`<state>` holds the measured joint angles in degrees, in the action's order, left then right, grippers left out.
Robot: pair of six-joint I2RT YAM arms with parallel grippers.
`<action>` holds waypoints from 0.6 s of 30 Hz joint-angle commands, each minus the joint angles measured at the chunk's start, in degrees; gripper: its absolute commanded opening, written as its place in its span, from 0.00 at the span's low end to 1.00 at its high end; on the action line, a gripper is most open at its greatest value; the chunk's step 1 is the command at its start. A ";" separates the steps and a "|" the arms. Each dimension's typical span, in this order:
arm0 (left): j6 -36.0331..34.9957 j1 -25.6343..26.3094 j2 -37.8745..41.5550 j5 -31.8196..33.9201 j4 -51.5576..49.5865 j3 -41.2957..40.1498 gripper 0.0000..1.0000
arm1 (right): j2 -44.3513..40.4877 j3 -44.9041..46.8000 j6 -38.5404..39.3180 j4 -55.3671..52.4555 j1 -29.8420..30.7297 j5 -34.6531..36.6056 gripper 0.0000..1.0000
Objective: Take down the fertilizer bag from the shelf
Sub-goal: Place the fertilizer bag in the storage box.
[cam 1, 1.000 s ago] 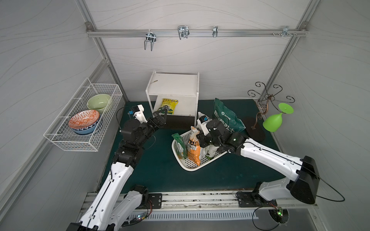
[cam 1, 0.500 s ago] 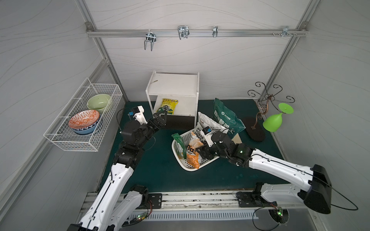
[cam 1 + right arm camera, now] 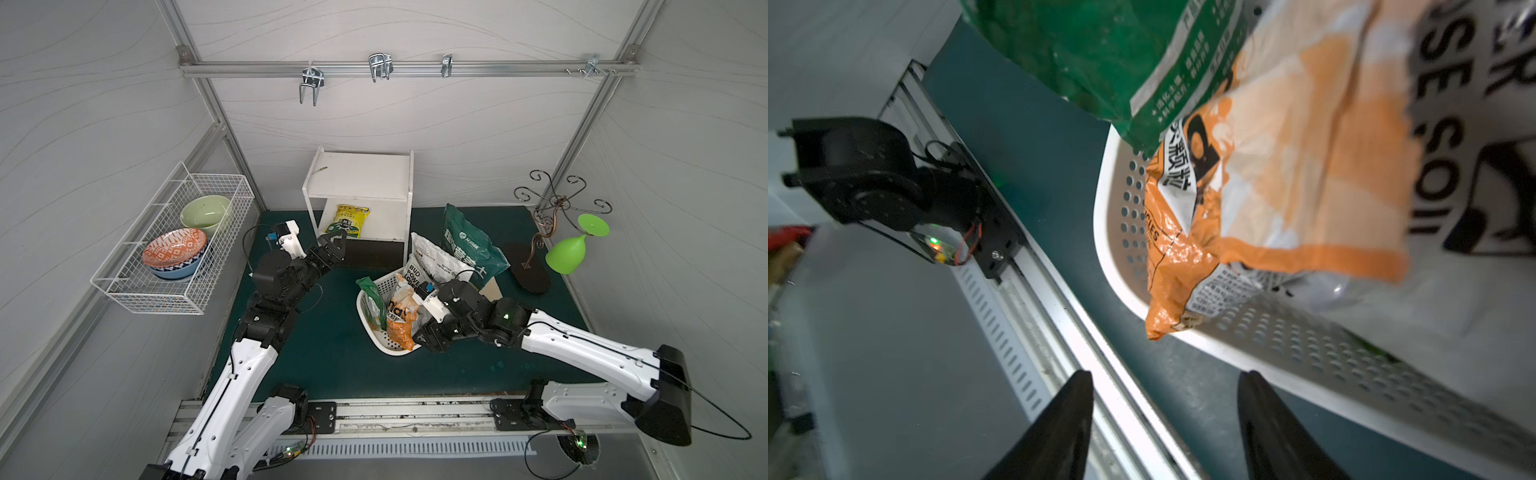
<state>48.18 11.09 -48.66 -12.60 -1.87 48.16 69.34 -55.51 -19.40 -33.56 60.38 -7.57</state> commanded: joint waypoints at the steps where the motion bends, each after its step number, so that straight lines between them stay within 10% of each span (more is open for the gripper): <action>1: -0.86 -0.71 -0.21 0.52 3.23 1.39 0.99 | 2.99 -0.69 0.24 -0.46 0.29 -3.50 0.23; 4: -0.99 -2.07 -0.28 1.11 1.90 1.76 0.99 | 6.06 -1.07 0.89 -0.01 0.33 -4.53 0.07; 18: 2.51 -7.55 -0.92 1.26 0.29 0.06 0.99 | 20.57 -6.31 4.27 1.36 0.27 -3.53 0.00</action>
<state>50.17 3.99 -49.63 -11.94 -4.10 48.10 86.37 -60.07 -16.60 -33.06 60.53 -12.12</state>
